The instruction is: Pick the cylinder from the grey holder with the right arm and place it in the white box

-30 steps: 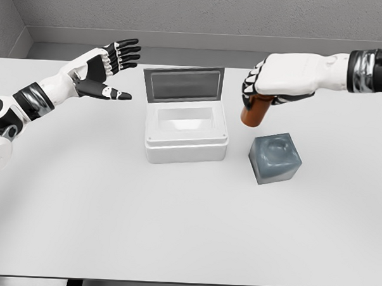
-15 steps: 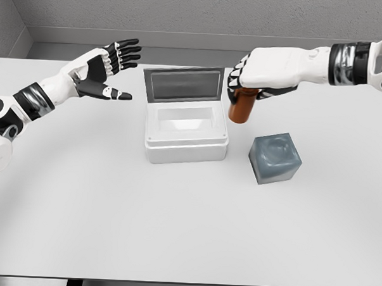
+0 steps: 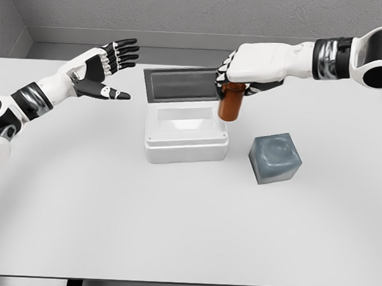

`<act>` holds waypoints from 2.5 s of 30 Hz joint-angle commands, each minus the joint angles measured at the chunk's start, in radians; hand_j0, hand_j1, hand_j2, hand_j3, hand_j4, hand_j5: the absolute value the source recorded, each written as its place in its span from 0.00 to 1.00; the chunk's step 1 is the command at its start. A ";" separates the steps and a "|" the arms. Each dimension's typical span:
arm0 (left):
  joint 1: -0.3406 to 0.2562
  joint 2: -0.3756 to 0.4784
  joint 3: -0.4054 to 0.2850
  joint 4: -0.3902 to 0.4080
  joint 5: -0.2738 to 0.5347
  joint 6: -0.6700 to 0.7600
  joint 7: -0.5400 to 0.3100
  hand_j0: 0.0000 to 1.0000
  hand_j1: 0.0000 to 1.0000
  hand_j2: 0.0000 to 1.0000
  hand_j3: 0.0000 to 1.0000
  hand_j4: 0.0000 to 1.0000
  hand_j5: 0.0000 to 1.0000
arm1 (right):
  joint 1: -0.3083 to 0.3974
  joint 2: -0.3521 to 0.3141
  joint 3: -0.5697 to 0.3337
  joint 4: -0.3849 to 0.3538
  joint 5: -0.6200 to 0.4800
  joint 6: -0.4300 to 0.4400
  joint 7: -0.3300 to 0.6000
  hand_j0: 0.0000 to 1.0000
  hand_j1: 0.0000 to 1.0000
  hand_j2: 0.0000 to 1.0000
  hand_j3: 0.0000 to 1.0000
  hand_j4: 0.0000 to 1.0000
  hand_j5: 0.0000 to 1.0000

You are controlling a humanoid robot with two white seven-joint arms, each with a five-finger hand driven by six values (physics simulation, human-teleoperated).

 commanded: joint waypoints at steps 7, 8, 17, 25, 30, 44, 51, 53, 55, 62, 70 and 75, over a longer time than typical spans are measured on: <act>-0.006 0.003 0.001 0.000 0.007 0.000 0.000 1.00 1.00 1.00 1.00 1.00 1.00 | 0.000 0.053 -0.002 0.061 0.002 0.003 -0.001 0.51 0.51 0.51 0.51 0.51 0.51; -0.006 0.003 0.001 0.000 0.007 0.000 0.000 1.00 1.00 1.00 1.00 1.00 1.00 | -0.002 0.059 -0.002 0.070 0.002 0.003 -0.001 0.51 0.51 0.51 0.51 0.51 0.51; -0.006 0.001 -0.001 0.000 0.006 0.000 0.000 1.00 1.00 1.00 1.00 1.00 1.00 | -0.011 0.094 -0.001 0.096 0.002 0.003 -0.001 0.51 0.51 0.51 0.51 0.51 0.51; -0.006 -0.002 -0.001 0.000 0.007 0.002 0.000 1.00 1.00 1.00 1.00 1.00 1.00 | -0.011 0.110 -0.002 0.104 0.013 0.003 -0.001 0.55 0.55 0.55 0.55 0.55 0.55; -0.006 -0.002 -0.001 0.000 0.007 0.002 0.000 1.00 1.00 1.00 1.00 1.00 1.00 | -0.011 0.111 -0.004 0.101 0.031 0.003 -0.001 0.70 0.70 0.70 0.70 0.70 0.70; -0.006 -0.002 -0.001 0.000 0.007 0.002 0.000 1.00 1.00 1.00 1.00 1.00 1.00 | -0.008 0.076 -0.018 0.030 0.036 0.003 -0.001 0.86 0.86 0.86 0.86 0.86 0.86; -0.008 -0.020 -0.002 0.001 0.004 0.002 0.000 1.00 1.00 1.00 1.00 1.00 1.00 | 0.026 -0.119 -0.091 -0.184 0.018 0.003 -0.001 0.89 0.89 0.89 0.89 0.89 0.89; -0.009 -0.028 -0.013 0.001 0.003 0.003 0.000 1.00 1.00 1.00 1.00 1.00 1.00 | 0.040 -0.200 -0.102 -0.192 -0.007 0.003 -0.001 0.93 0.93 0.93 0.93 0.93 0.93; -0.011 -0.029 -0.015 0.001 0.003 0.003 0.000 1.00 1.00 1.00 1.00 1.00 1.00 | 0.052 -0.279 -0.104 -0.191 -0.048 0.003 -0.001 0.97 0.97 0.97 0.97 0.97 0.97; -0.014 -0.054 -0.024 0.001 0.003 0.003 0.000 1.00 1.00 1.00 1.00 1.00 1.00 | 0.187 -0.412 -0.131 -0.143 -0.258 0.003 -0.001 0.99 0.99 0.99 0.99 0.99 0.99; 0.003 -0.054 -0.024 -0.012 0.001 0.000 0.000 1.00 1.00 1.00 1.00 1.00 1.00 | 0.209 -0.407 -0.131 -0.138 -0.282 0.003 -0.001 0.99 0.99 0.99 0.99 0.99 0.99; 0.032 -0.032 -0.022 -0.086 0.003 -0.006 0.000 1.00 1.00 1.00 1.00 1.00 1.00 | 0.209 -0.403 -0.133 -0.138 -0.280 0.003 -0.001 0.99 0.99 0.99 0.99 0.99 0.99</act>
